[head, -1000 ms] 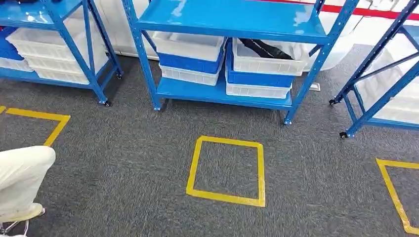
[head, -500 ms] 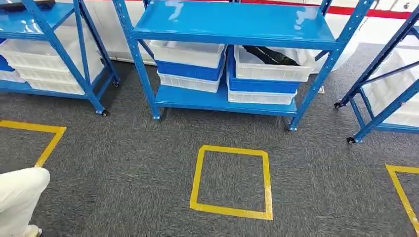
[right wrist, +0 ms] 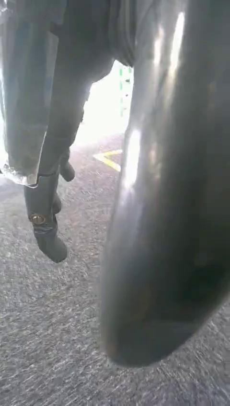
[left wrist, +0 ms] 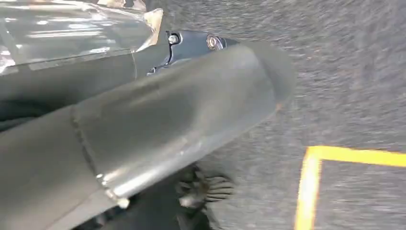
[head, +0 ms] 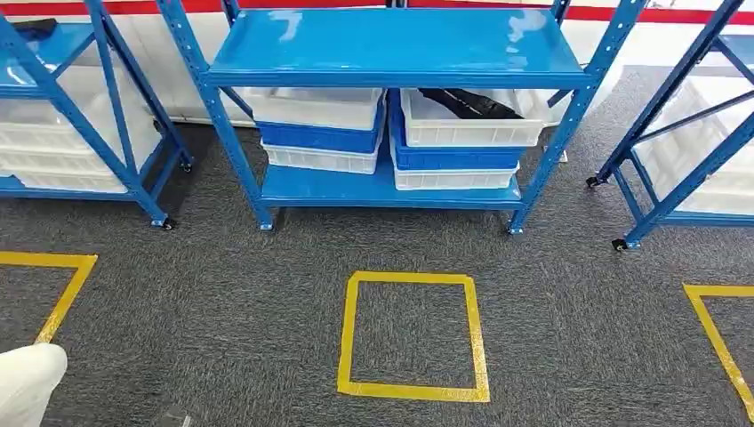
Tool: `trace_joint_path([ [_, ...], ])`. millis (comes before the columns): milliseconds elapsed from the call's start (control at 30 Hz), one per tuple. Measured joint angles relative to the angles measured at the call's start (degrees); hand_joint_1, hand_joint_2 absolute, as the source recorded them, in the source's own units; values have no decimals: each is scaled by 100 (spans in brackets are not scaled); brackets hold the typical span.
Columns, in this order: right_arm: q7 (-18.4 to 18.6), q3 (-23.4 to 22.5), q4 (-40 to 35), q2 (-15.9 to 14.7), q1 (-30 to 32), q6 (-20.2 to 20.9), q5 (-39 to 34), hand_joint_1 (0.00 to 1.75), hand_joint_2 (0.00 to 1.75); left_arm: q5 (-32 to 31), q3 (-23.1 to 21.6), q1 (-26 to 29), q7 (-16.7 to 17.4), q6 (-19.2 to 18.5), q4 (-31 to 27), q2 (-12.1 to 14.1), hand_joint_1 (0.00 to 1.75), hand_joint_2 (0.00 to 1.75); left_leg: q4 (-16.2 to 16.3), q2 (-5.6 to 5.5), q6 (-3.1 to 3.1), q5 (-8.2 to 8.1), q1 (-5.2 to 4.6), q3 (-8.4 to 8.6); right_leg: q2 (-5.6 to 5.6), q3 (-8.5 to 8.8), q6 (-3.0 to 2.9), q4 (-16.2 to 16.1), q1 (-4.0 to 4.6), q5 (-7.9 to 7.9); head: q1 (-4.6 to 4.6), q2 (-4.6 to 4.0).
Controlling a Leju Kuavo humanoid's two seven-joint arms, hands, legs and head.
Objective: Take the parts from the cabinet and place them on the table.
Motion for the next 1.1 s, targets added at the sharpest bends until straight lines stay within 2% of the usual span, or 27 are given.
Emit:
trace_joint_path([
  [33,0,-24,0,2,0,0,2,0,0,78,-150,29,-21,147,0,33,0,0,1,53,-12,-13,19,6,72,7,-26,7,-20,-12,0,0],
  [67,0,-48,0,13,-4,0,2,0,0,141,-289,48,-74,272,-4,61,0,0,28,-69,-68,-79,70,9,141,33,-59,-17,-61,-5,0,0],
  [100,0,-89,0,24,-5,-2,9,0,0,202,-444,67,-138,377,-4,105,0,0,224,-293,-81,-212,90,-76,178,48,-106,-15,-54,-16,-11,0],
  [167,0,-144,0,22,-19,-9,30,0,0,261,-692,120,-140,469,-2,163,0,0,1091,-453,-107,-621,87,-545,295,61,-158,-15,-47,-49,-22,0],
  [200,0,-151,-2,22,-19,-9,37,0,0,277,-773,149,-138,482,-2,183,0,0,1533,-458,-111,-762,89,-813,368,68,-177,-14,-32,-61,-22,0],
  [233,0,-155,0,22,-18,-9,37,0,0,279,-827,176,-135,502,-2,201,0,0,1834,-459,-106,-790,88,-1029,448,85,-194,-13,-17,-75,-20,0],
  [267,0,-159,0,20,-17,-9,39,0,0,281,-882,194,-133,519,-2,214,0,0,1848,-464,-81,-652,87,-1117,536,113,-210,-13,-2,-87,-22,0],
  [333,0,-170,0,22,-8,-9,44,0,0,281,-959,205,-133,528,-2,243,0,0,1145,-546,16,-39,71,-911,705,192,-246,-16,28,-119,-20,0],
  [367,0,-183,-2,24,-14,-11,48,0,0,288,-989,205,-135,572,-2,271,0,0,630,-683,92,282,56,-723,789,223,-242,-19,40,-139,-20,0],
  [400,0,-197,0,70,-14,-11,55,0,0,295,-1025,206,-138,631,-2,313,0,0,278,-1060,191,428,40,-619,853,192,-243,-25,-19,-144,-13,0],
  [433,2,-214,-4,83,-48,-13,70,0,0,360,-1066,221,-129,635,-2,356,0,0,215,-1180,252,391,58,-585,925,170,-201,-7,71,-167,2,0],
  [467,22,-234,-4,91,-50,-15,91,0,0,481,-1131,228,-116,629,-4,373,0,0,157,-1119,244,347,9,-555,996,146,-190,-9,-41,-165,-15,0],
  [500,15,-243,-4,72,-35,-15,125,0,0,629,-1193,239,-78,614,4,391,0,0,155,-1064,263,343,-2,-549,1082,125,-130,-40,-71,-152,-24,0],
  [533,15,-247,-4,79,-18,-15,155,0,0,765,-1254,238,-76,583,4,413,0,0,96,-986,271,349,-5,-495,1152,105,-88,-102,-71,-131,-35,0],
  [567,15,-253,-4,70,-13,-15,168,0,0,881,-1313,237,-76,542,6,426,0,0,-33,-922,276,372,20,-393,1202,120,-33,-174,9,-116,-22,0],
  [600,15,-258,-2,74,0,-15,184,0,0,1038,-1374,243,-83,467,29,457,0,0,-190,-813,258,431,64,-269,781,126,-59,-32,17,-169,-9,0],
  [633,15,-262,-2,70,-19,-15,210,0,0,1200,-1418,256,-103,399,74,485,0,0,-236,-725,275,423,64,-218,515,-42,-92,277,35,-315,33,0],
  [667,15,-269,-4,55,-44,-15,218,0,0,1261,-1453,269,-109,365,124,509,0,0,-235,-631,261,405,56,-189,399,-271,-108,657,28,-460,33,0],
  [733,15,-284,-4,37,-49,-15,241,0,0,1374,-1503,298,-116,283,203,557,0,0,-229,-427,253,344,39,-151,318,-755,-90,1453,16,-697,33,0],
  [767,15,-288,-4,31,-48,-15,247,0,0,1423,-1556,300,-116,270,247,586,0,0,-229,-344,241,324,39,-133,305,-847,-46,1562,8,-664,33,0],
  [833,15,-295,-4,24,-11,-22,267,0,0,1477,-1639,301,-116,260,293,634,0,0,-227,-287,198,283,53,-94,266,-599,95,965,-28,-314,39,0],
  [900,15,-299,-4,11,3,-26,284,0,0,1538,-1750,285,-116,277,334,684,0,0,-208,-214,109,219,58,-40,156,-37,197,-225,-93,147,44,0],
  [933,15,-301,-4,13,-7,-26,297,0,0,1554,-1772,271,-114,284,341,710,0,0,-192,-194,68,191,16,-47,163,17,148,-172,-26,157,44,0],
  [967,15,-304,-4,13,20,-26,304,0,0,1582,-1798,243,-114,284,363,728,0,0,-155,-189,47,175,12,-43,175,-4,85,-204,-46,169,24,0],
  [1000,15,-306,-4,15,15,-24,313,0,0,1649,-1839,236,-116,275,380,754,0,0,-137,-202,83,120,26,-34,173,14,82,-204,-101,163,20,0],
  [1033,15,-310,-4,17,15,-24,321,0,0,1683,-1875,234,-122,264,400,783,0,0,-142,-218,189,177,23,-35,173,24,80,-193,-65,158,24,0],
  [1100,15,-334,-4,22,-3,-22,330,0,0,1733,-1927,221,-131,227,463,828,0,0,-150,-218,274,157,32,-20,175,25,52,-192,-57,138,24,0],
])
